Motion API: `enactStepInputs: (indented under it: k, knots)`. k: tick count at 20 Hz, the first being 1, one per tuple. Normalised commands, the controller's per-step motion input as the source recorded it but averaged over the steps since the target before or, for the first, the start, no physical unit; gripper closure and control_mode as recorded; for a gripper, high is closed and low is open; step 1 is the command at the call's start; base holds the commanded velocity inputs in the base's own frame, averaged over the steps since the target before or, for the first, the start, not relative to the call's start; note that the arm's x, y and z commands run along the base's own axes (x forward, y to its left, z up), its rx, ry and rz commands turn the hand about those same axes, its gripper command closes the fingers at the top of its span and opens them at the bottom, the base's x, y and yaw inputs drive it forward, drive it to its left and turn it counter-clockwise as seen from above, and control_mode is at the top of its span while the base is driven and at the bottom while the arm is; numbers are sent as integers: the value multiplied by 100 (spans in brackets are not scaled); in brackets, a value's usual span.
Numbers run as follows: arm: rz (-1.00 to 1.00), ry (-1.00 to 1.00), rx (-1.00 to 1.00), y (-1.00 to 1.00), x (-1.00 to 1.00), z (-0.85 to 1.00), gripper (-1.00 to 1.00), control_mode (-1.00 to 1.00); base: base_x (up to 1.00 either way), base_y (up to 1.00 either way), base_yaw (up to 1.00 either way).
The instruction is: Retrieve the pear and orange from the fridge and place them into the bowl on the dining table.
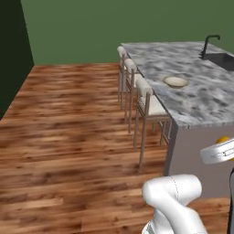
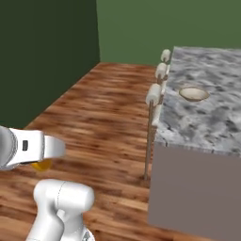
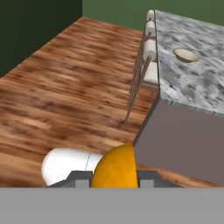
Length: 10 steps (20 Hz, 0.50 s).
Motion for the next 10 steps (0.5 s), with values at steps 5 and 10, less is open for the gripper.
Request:
enactStepInputs:
  k: [5, 10]
  knots:
    - [0, 0, 0, 0, 0, 0, 100, 100, 75, 29, -26]
    - [0, 0, 0, 0, 0, 0, 100, 100, 75, 27, -51]
